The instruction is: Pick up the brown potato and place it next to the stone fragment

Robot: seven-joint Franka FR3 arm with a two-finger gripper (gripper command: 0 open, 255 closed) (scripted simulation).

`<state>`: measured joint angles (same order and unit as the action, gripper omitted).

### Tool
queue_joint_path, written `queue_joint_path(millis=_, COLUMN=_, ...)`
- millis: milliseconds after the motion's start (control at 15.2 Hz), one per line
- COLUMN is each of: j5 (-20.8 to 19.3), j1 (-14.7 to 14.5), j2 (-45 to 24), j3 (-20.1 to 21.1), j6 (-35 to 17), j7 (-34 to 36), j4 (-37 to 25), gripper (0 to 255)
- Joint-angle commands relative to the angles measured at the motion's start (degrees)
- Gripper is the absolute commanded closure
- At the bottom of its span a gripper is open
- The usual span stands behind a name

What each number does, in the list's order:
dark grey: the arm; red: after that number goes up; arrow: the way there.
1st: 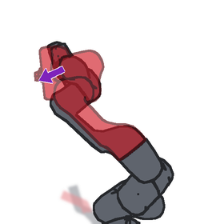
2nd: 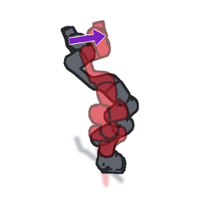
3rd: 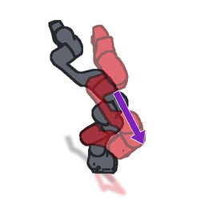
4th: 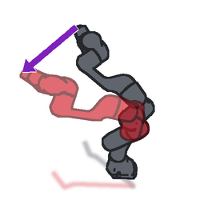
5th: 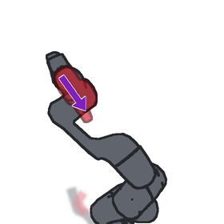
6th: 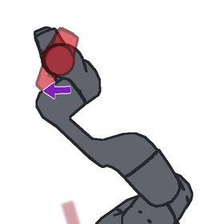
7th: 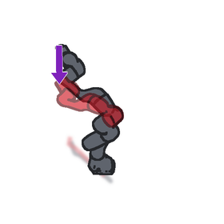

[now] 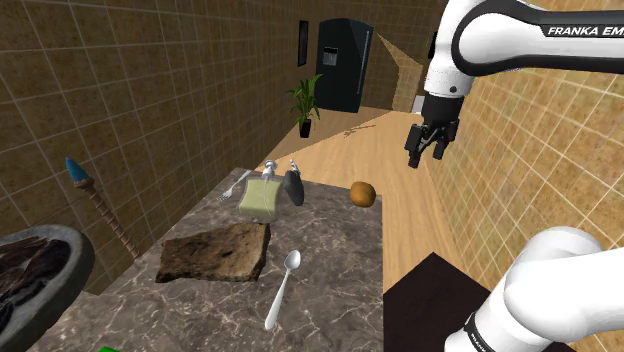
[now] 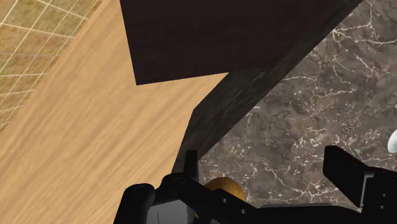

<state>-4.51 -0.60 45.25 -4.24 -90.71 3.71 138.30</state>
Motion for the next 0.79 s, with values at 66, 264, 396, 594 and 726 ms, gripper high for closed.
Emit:
queue_joint_path(millis=66, j5=-2.5, j1=-0.9, j2=0.7, j3=1.9, j6=-3.0, j7=-1.1, j4=2.6, gripper=0)
queue_joint_path(millis=264, j5=-10.5, j1=-3.1, j2=2.3, j3=7.3, j6=-12.7, j7=-3.4, j4=10.9, gripper=0)
queue_joint_path(millis=396, j5=-16.5, j1=-4.0, j2=3.0, j3=10.7, j6=-19.6, j7=-4.0, j4=16.6, gripper=0)
queue_joint_path(millis=594, j5=-27.4, j1=-3.7, j2=2.8, j3=15.7, j6=-31.2, j7=-3.1, j4=24.9, gripper=0)
queue_joint_path(millis=726, j5=-37.0, j1=-1.3, j2=1.5, j3=19.5, j6=-39.7, j7=-0.4, j4=29.8, gripper=0)
